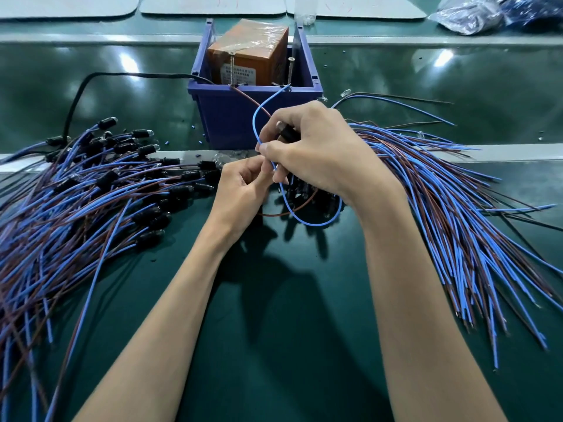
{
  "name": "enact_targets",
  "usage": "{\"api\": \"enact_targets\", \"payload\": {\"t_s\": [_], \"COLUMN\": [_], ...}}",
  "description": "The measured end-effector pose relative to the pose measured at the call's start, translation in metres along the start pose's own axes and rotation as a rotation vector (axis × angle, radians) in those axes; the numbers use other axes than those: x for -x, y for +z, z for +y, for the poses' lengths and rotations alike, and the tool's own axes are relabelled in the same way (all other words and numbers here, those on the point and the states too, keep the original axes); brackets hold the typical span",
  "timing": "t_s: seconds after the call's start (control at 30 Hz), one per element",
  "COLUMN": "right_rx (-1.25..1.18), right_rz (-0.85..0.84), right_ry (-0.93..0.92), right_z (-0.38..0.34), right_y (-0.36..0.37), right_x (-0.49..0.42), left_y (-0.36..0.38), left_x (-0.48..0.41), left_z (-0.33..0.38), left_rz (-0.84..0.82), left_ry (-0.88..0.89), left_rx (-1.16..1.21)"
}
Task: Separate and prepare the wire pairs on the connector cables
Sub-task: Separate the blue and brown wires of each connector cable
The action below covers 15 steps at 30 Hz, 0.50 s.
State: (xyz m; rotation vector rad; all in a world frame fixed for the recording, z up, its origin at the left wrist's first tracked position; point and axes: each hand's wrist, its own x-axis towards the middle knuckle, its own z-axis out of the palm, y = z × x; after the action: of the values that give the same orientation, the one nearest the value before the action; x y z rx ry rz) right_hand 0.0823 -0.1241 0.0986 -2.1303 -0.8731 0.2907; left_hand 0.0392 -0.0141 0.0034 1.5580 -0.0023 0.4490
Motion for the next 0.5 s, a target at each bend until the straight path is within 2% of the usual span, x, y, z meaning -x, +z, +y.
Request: {"api": "enact_targets", "payload": {"t_s": [0.2,0.37,0.5], "right_rx": [0.001,0.046,0.044], "right_rz": [0.001,0.018,0.016], "right_ry": [-0.011,-0.039,-0.040], "right_z": [-0.0004,0.0004,0.0018], "right_y": [-0.0006,-0.0021,-0.0019], "right_x": [-0.0002,-0.0010,-0.0013], "left_y": [0.0000,0.0009,0.0007], "left_x": [0.0006,0.0021,0.0022], "left_z": [0.0012,0.0022,0.0048], "left_rz": [-0.011,0.041,0.007], "left_ry": [-0.003,-0.013,-0.005], "left_rx": [-0.009,-0.095,-0.079]}}
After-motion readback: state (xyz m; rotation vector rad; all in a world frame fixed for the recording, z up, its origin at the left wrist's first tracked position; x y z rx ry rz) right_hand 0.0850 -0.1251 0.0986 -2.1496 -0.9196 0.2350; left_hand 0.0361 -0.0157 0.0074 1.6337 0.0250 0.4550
